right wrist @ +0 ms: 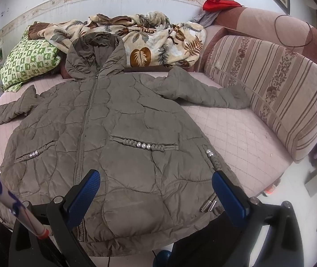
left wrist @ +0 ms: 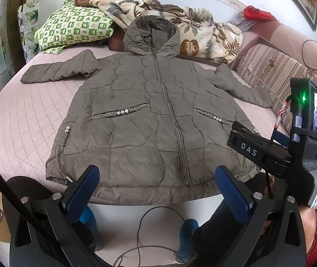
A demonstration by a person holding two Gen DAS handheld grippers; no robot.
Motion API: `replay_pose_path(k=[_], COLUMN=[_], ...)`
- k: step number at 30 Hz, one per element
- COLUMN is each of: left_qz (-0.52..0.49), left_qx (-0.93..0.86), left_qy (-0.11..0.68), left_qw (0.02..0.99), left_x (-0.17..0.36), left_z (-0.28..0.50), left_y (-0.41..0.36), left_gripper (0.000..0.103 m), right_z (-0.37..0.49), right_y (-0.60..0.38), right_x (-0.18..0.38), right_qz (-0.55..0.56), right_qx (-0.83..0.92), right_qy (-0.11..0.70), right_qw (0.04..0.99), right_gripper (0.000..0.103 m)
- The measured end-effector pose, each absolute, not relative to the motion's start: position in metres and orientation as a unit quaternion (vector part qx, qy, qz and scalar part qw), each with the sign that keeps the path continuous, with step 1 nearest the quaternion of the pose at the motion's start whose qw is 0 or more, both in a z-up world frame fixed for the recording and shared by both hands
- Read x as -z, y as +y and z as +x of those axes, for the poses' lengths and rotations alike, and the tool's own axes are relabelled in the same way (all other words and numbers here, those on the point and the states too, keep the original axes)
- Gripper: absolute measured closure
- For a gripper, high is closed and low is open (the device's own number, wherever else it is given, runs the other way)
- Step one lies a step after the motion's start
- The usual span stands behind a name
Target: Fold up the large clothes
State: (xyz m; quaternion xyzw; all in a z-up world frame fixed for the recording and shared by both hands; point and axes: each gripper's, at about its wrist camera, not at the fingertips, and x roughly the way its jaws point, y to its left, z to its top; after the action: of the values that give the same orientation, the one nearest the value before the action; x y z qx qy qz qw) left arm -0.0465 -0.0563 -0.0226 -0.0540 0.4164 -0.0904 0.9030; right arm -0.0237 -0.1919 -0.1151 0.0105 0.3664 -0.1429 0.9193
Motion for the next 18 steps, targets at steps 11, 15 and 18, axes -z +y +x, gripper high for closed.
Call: replay_pose_path(k=[11,15,18], left_qz=[-0.052,-0.044,-0.038], left_qx=[0.116,0.126,0.114], left_qy=[0.403,0.393,0.385], left_qw=[0.906,0.91,0.915], left_x=[0.012,0.007,0.002], left_z=[-0.068,-0.078,-0.082], left_y=[-0.06,-0.064,-0.063], left_gripper=[0.0,0.0,0.0], right_z=[-0.043,-0.051,-0.055], right_y=[-0.184,-0.181,-0.179], right_x=[0.1,0.094,0.09], right_qz=[0.007,0.007,0.005], right_qx=[0.141,0.141,0.142], right_qy=[0.345,0.336,0.33], right_qw=[0.928,0.931,0.933], right_gripper=[0.001,0.001,0.001])
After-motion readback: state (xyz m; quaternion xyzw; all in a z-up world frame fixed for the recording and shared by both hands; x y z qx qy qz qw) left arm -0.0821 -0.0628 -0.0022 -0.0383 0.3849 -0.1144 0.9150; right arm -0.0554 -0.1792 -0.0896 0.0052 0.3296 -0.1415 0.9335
